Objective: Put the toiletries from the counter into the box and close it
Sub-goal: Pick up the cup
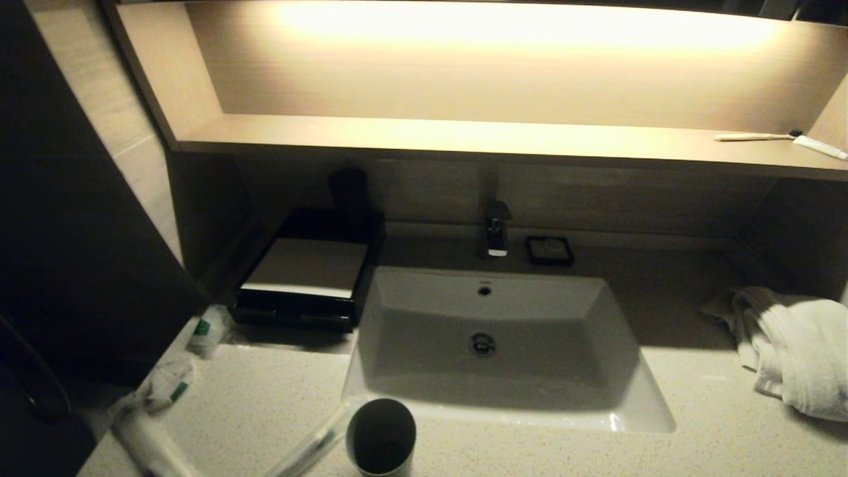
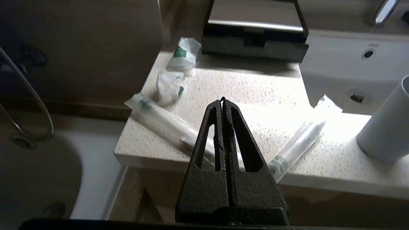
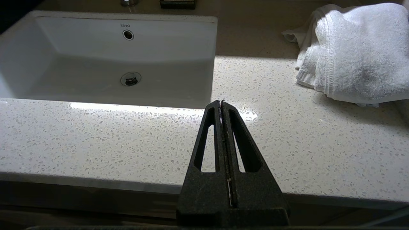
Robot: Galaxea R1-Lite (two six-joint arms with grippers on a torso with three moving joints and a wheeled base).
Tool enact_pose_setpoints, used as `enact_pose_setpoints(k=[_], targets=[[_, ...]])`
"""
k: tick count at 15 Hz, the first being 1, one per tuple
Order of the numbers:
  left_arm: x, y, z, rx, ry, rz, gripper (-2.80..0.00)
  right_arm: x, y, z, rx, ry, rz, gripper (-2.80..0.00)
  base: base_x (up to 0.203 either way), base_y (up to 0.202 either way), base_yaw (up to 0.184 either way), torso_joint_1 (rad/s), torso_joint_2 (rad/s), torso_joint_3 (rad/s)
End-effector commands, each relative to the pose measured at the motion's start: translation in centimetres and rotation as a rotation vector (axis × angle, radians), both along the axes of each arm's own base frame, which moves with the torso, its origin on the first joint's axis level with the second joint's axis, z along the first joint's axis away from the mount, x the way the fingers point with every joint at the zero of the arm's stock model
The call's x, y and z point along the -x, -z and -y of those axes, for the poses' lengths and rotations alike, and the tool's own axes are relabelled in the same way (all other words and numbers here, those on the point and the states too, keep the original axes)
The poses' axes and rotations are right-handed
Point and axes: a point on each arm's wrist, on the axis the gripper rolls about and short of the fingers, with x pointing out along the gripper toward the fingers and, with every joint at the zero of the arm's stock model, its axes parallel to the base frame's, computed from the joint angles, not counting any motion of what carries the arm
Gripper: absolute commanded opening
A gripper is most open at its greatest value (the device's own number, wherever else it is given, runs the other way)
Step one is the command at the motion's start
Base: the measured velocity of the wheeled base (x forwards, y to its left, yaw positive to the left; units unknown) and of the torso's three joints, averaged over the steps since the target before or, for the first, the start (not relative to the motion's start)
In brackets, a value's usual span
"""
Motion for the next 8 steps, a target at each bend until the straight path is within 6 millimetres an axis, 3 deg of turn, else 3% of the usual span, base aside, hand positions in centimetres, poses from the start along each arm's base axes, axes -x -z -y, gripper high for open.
enact_pose_setpoints(k=[1, 4, 8], targets=[[0.0, -0.2, 0.0, -0.002, -0.004, 0.017, -2.80, 0.0, 0.0, 0.0, 0.000, 0.000, 0.000, -2.80, 0.000, 0.000, 0.000, 0.000, 0.00, 0.000], [0.6, -2.2, 0.0, -0.017, -0.005, 0.105, -2.80, 0.0, 0.0, 0.0, 0.000, 0.000, 0.000, -2.80, 0.000, 0.000, 0.000, 0.000, 0.00, 0.000], [2.8, -6.7, 0.0, -0.018, -0.004, 0.242, -2.80, 0.0, 0.0, 0.0, 0.000, 0.000, 0.000, -2.80, 0.000, 0.000, 0.000, 0.000, 0.00, 0.000]])
